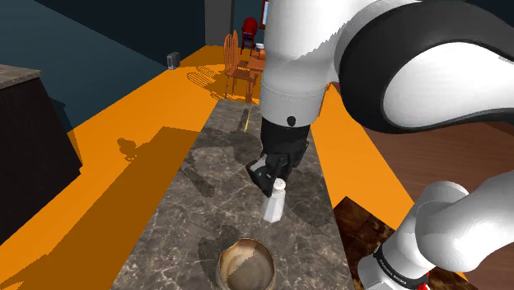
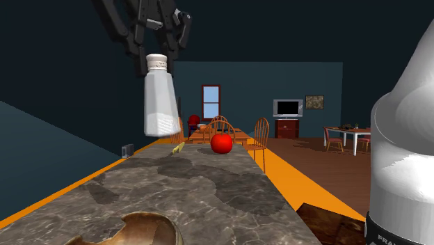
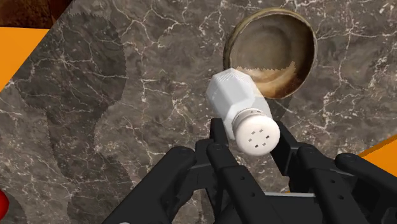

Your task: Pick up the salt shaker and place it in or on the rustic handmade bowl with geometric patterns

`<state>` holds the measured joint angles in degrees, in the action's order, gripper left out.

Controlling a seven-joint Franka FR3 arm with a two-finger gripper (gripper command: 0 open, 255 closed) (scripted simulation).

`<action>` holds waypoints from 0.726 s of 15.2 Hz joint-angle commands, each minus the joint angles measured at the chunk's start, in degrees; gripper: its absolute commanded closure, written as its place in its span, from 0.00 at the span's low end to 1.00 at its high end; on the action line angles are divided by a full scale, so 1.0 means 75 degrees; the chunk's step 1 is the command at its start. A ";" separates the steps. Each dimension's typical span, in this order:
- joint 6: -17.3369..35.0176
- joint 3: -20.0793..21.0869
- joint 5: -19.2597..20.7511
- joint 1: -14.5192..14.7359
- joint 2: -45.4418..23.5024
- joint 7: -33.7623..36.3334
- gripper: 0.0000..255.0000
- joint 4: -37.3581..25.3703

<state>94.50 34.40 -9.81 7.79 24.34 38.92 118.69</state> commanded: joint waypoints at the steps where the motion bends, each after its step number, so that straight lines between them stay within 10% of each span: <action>1: -0.0155 0.0332 -0.0018 0.0050 -0.0228 0.0449 1.00 -0.0396; 11: 0.0551 0.0734 -0.0058 0.0121 -0.0444 0.0819 1.00 0.0082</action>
<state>97.72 39.73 -10.23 8.68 21.13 45.01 118.51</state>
